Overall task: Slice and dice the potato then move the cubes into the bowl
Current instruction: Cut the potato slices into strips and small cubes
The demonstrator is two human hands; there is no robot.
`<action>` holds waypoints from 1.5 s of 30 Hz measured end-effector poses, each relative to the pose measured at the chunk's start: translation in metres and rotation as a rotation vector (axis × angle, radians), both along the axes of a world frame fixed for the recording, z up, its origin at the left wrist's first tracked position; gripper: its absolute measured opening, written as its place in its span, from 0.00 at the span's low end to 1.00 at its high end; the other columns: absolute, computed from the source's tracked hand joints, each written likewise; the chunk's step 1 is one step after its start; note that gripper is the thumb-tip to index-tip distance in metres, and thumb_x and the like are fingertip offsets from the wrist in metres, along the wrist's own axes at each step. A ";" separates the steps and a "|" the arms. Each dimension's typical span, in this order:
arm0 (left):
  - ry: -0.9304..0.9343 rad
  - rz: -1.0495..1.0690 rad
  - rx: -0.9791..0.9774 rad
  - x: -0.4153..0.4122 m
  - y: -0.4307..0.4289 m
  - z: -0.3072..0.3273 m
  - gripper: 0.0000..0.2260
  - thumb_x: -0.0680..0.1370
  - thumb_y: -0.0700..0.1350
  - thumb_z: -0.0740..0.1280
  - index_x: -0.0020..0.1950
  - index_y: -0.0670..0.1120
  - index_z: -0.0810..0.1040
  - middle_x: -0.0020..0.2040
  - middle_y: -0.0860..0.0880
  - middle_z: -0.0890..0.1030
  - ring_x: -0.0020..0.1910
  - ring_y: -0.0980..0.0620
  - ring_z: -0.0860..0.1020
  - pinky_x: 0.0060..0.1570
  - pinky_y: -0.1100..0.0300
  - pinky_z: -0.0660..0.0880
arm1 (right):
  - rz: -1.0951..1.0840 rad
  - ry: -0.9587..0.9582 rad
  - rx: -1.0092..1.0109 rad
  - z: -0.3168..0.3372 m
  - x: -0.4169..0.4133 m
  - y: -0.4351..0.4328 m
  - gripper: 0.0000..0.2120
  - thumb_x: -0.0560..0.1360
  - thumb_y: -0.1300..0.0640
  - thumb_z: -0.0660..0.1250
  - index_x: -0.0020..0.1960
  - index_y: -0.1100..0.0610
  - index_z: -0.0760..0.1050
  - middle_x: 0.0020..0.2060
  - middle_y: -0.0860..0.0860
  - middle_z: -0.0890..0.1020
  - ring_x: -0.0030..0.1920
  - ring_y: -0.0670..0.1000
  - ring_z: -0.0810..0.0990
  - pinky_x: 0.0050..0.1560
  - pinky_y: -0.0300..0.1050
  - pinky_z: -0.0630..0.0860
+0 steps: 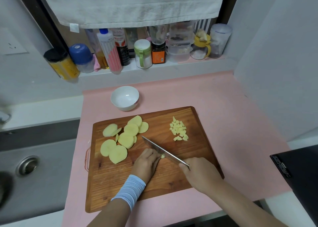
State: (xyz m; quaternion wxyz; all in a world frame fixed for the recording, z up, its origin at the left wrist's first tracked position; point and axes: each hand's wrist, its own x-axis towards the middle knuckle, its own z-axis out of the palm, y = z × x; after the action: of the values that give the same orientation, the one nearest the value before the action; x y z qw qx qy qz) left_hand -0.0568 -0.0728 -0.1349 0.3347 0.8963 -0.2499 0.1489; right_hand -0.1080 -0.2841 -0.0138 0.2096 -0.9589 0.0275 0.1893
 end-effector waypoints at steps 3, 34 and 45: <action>0.017 0.008 -0.005 0.001 0.000 0.002 0.07 0.80 0.43 0.67 0.45 0.44 0.83 0.44 0.51 0.80 0.46 0.54 0.76 0.51 0.70 0.71 | -0.007 0.034 -0.011 -0.007 0.007 0.003 0.16 0.83 0.43 0.59 0.44 0.49 0.78 0.38 0.45 0.82 0.39 0.48 0.82 0.38 0.44 0.76; 0.321 0.297 0.049 0.004 -0.032 0.020 0.08 0.75 0.48 0.74 0.51 0.48 0.80 0.47 0.52 0.78 0.48 0.52 0.72 0.50 0.60 0.71 | -0.168 0.066 0.139 0.015 0.017 -0.012 0.21 0.83 0.42 0.57 0.36 0.50 0.73 0.34 0.46 0.80 0.38 0.48 0.79 0.36 0.44 0.72; 0.243 -0.002 0.062 0.020 -0.007 0.015 0.04 0.75 0.40 0.73 0.44 0.49 0.82 0.44 0.56 0.78 0.46 0.58 0.72 0.50 0.68 0.68 | -0.109 -0.008 0.027 0.008 0.001 0.009 0.18 0.83 0.42 0.55 0.49 0.49 0.81 0.42 0.45 0.83 0.44 0.49 0.82 0.47 0.47 0.81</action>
State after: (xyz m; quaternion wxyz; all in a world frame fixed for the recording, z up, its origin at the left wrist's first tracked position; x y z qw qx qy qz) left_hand -0.0368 -0.0795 -0.1195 0.3349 0.9174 -0.2128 0.0309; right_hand -0.1069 -0.2753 -0.0057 0.2329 -0.9537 0.0763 0.1743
